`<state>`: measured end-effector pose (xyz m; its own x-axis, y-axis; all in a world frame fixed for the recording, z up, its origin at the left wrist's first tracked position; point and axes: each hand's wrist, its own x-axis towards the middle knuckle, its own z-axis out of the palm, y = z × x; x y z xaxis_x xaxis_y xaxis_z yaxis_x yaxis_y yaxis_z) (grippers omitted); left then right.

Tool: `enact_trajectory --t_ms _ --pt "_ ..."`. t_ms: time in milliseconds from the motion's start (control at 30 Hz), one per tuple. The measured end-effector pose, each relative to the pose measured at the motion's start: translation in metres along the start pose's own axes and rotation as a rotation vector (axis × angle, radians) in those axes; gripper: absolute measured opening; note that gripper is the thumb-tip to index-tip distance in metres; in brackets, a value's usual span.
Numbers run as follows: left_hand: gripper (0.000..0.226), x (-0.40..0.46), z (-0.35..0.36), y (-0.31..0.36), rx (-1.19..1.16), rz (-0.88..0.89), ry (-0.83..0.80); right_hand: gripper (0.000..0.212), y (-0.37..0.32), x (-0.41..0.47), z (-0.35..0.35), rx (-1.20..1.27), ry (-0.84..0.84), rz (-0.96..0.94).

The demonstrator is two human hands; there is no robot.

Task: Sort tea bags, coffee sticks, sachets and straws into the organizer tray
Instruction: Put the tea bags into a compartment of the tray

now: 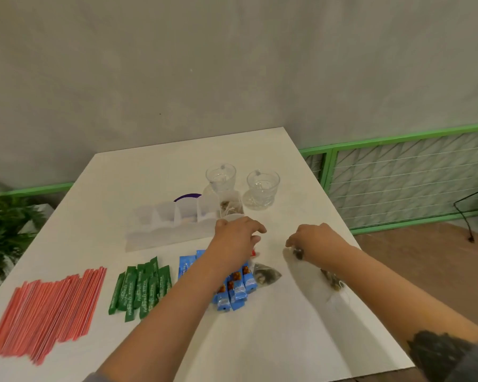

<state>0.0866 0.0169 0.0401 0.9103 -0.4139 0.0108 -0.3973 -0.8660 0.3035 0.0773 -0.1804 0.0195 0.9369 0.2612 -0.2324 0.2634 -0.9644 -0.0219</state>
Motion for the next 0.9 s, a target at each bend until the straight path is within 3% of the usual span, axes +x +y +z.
enact_trajectory --t_ms 467,667,900 --pt "0.037 -0.016 0.01 0.016 0.135 -0.001 -0.203 0.028 -0.004 0.006 0.014 -0.025 0.01 0.024" --pt "0.047 -0.015 0.017 0.021 0.258 0.062 -0.279 0.03 0.003 0.009 0.008 0.229 0.043 0.11" --pt "0.037 -0.005 0.027 0.024 0.377 0.052 -0.336 0.01 0.008 -0.004 -0.018 0.666 0.265 0.202"
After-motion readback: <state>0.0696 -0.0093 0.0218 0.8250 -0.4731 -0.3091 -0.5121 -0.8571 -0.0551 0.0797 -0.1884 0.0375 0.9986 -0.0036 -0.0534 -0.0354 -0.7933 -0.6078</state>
